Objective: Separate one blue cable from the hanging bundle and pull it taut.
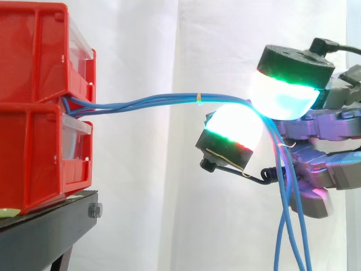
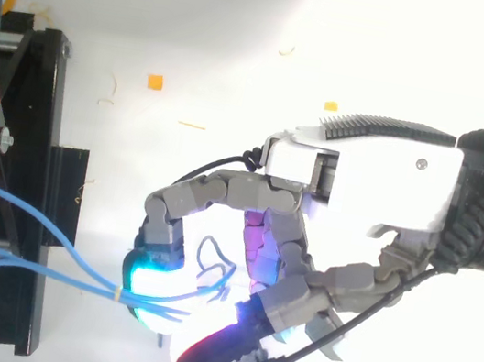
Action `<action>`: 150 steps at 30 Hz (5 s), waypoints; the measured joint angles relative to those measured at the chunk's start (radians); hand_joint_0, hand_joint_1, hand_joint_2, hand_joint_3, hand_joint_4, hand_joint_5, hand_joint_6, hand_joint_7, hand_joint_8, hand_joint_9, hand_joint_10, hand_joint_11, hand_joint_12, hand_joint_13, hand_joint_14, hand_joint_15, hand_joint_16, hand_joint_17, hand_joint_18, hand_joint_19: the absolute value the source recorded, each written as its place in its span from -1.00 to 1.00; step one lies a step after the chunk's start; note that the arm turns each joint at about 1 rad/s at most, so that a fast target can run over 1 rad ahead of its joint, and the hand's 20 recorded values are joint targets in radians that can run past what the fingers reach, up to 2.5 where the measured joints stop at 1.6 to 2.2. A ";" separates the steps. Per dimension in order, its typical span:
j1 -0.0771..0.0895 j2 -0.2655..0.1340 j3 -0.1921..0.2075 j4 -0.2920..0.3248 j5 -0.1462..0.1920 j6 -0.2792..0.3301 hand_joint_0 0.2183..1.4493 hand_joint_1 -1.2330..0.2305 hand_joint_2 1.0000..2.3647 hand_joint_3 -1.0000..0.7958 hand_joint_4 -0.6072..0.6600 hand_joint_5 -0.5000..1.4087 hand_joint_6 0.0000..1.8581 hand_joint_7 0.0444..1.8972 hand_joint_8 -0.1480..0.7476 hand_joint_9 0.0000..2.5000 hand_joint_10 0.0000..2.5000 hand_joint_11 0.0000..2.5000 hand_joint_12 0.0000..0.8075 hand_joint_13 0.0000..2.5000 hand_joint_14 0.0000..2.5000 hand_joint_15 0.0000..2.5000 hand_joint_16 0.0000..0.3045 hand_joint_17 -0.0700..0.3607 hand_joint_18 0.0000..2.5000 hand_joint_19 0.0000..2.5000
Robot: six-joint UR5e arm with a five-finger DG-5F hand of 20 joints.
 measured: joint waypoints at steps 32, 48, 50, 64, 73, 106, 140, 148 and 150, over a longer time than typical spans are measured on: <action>0.000 0.000 0.001 -0.020 -0.001 0.000 -0.17 -0.28 -0.99 -0.31 -0.03 -0.32 -0.46 0.37 -0.54 0.64 -0.98 -0.62 -0.37 0.19 -0.98 -0.37 -0.72 -0.23 -0.18 -0.34; 0.000 0.000 0.000 -0.020 0.003 0.000 -0.16 -0.51 -0.97 -0.12 -0.11 -0.31 -0.46 0.36 -0.48 0.63 -0.98 -0.62 -0.37 0.18 -0.98 -0.37 -0.72 -0.24 -0.19 -0.35; 0.000 0.000 0.000 -0.020 0.003 0.000 -0.17 -0.58 -0.98 -0.15 -0.10 -0.31 -0.46 0.36 -0.47 0.63 -0.98 -0.61 -0.37 0.18 -0.98 -0.38 -0.73 -0.24 -0.19 -0.35; 0.000 0.000 0.000 -0.020 0.004 0.000 -0.59 -0.33 -1.00 -0.44 -0.03 -0.31 -0.46 0.34 -0.44 0.68 -0.98 -0.60 -0.32 0.23 -0.98 -0.39 -0.68 -0.17 -0.11 -0.39; 0.000 -0.001 0.000 -0.020 0.004 -0.001 -0.49 0.19 -0.99 -0.34 0.04 -0.31 -0.46 0.45 -0.43 0.65 -0.98 -0.61 -0.33 0.17 -0.98 -0.40 -0.67 -0.15 -0.22 -0.34; 0.000 -0.001 0.000 -0.020 0.005 -0.002 -0.33 -0.07 -1.00 -0.44 -0.08 -0.31 -0.46 0.37 -0.49 0.68 -0.98 -0.57 -0.38 0.18 -0.98 -0.38 -0.72 -0.24 -0.21 -0.33; 0.000 -0.001 0.000 -0.020 0.005 -0.002 -0.56 -0.37 -1.00 -0.44 -0.09 -0.31 -0.46 0.36 -0.48 0.69 -0.98 -0.58 -0.32 0.21 -0.98 -0.40 -0.69 -0.18 -0.14 -0.38; 0.000 -0.001 0.000 -0.020 0.005 -0.002 -0.76 0.31 -1.00 -0.44 0.04 -0.31 -0.46 0.41 -0.43 0.71 -0.99 -0.68 -0.22 0.26 -0.99 -0.46 -0.57 0.01 -0.05 -0.45; 0.000 -0.001 0.000 -0.020 0.005 -0.001 -0.70 0.24 -1.00 -0.44 0.02 -0.31 -0.46 0.41 -0.43 0.70 -0.98 -0.66 -0.26 0.24 -0.99 -0.45 -0.60 -0.03 -0.10 -0.42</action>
